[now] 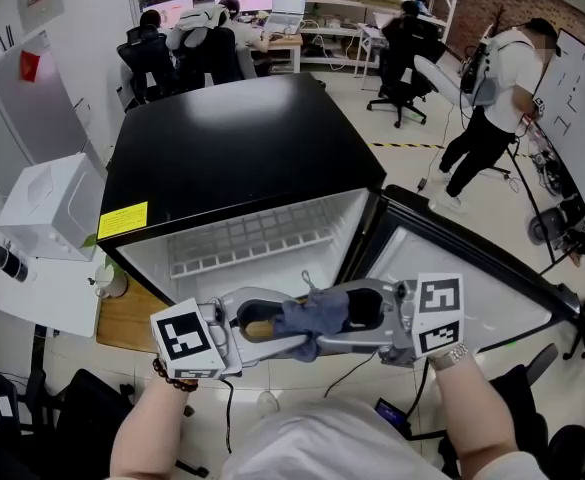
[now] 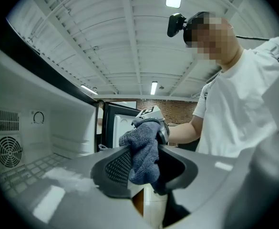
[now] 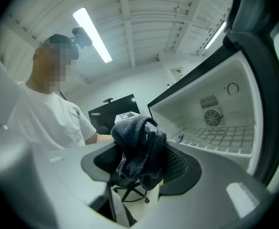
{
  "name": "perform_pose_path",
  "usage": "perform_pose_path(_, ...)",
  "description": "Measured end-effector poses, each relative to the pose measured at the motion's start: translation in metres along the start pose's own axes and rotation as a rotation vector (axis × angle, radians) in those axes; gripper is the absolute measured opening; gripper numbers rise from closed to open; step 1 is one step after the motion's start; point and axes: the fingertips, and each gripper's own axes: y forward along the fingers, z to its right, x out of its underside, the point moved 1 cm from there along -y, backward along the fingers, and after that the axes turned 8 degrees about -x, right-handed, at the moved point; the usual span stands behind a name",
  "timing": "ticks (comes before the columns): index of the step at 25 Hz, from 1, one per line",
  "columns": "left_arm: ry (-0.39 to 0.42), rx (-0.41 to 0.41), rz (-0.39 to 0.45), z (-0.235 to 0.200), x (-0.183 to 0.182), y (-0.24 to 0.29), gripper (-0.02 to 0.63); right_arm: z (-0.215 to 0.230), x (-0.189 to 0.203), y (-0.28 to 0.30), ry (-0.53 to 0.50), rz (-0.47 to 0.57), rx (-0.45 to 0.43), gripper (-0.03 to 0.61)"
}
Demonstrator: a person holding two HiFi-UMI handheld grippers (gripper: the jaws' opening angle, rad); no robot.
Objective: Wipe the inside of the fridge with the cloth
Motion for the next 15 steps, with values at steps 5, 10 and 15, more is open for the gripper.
perform_pose_path(5, -0.006, -0.145, 0.05, -0.033, -0.001, -0.001, 0.149, 0.028, -0.005, -0.016, -0.092, -0.016, 0.264, 0.238)
perform_pose_path(10, -0.012, -0.312, 0.072, -0.068, 0.003, 0.005, 0.147, 0.049, -0.004, -0.035, -0.153, -0.028, 0.507, 0.238)
perform_pose_path(15, -0.022, -0.508, 0.061, -0.108, 0.01, 0.011, 0.143, 0.063, -0.003, -0.055, -0.186, -0.024, 0.705, 0.237)
